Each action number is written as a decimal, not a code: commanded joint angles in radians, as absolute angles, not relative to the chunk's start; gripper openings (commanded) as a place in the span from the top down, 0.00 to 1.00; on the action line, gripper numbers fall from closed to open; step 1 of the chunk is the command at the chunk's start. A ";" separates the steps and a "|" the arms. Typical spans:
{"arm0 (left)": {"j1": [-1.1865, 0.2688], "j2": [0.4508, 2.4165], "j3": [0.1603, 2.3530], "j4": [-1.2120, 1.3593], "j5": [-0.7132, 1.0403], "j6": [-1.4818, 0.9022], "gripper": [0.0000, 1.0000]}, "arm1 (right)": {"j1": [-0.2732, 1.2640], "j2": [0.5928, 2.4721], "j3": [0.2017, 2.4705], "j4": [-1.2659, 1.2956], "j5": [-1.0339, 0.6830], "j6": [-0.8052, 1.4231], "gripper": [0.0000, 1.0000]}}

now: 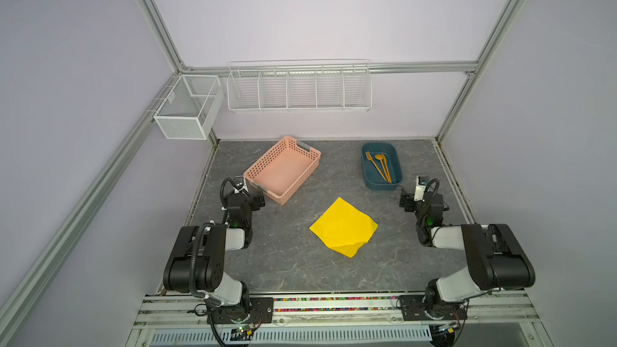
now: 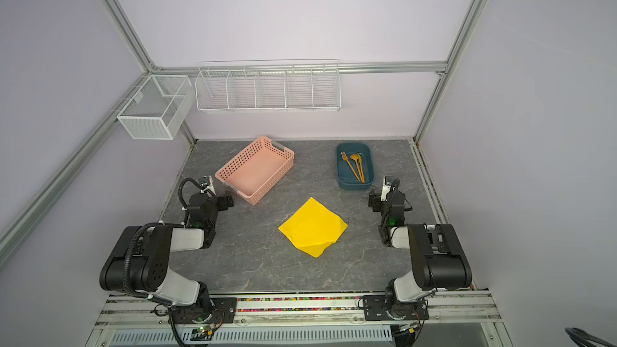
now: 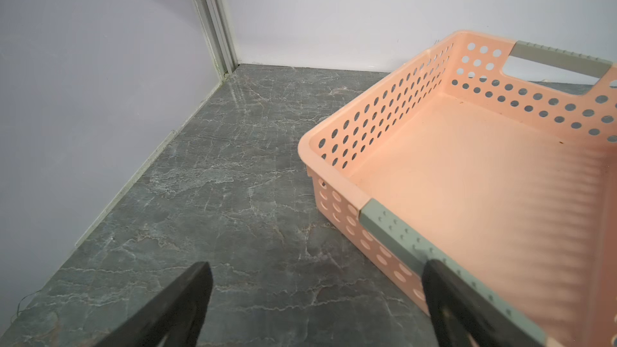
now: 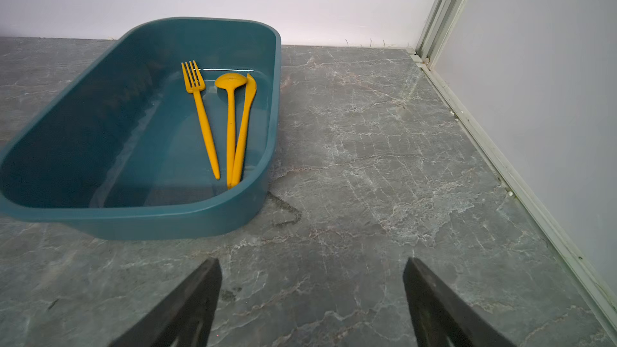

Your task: Place the utensils on the paper napkin and roll it up

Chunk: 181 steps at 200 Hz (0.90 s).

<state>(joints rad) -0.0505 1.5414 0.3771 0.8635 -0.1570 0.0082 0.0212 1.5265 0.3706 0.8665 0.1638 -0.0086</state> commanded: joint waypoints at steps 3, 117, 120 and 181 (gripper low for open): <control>-0.043 1.550 0.398 0.890 -0.160 -0.006 0.01 | 0.016 1.537 0.376 0.899 0.155 -0.029 0.12; -0.043 1.550 0.399 0.890 -0.159 -0.006 0.01 | 0.014 1.539 0.375 0.899 0.154 -0.030 0.12; -0.043 1.550 0.400 0.890 -0.159 -0.006 0.01 | 0.015 1.538 0.376 0.898 0.153 -0.030 0.12; -0.048 1.540 0.392 0.901 -0.177 -0.003 0.01 | 0.019 1.523 0.384 0.877 0.159 -0.035 0.12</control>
<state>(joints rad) -0.0505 1.5414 0.3771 0.8639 -0.1570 0.0082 0.0212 1.5265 0.3706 0.8665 0.1631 -0.0090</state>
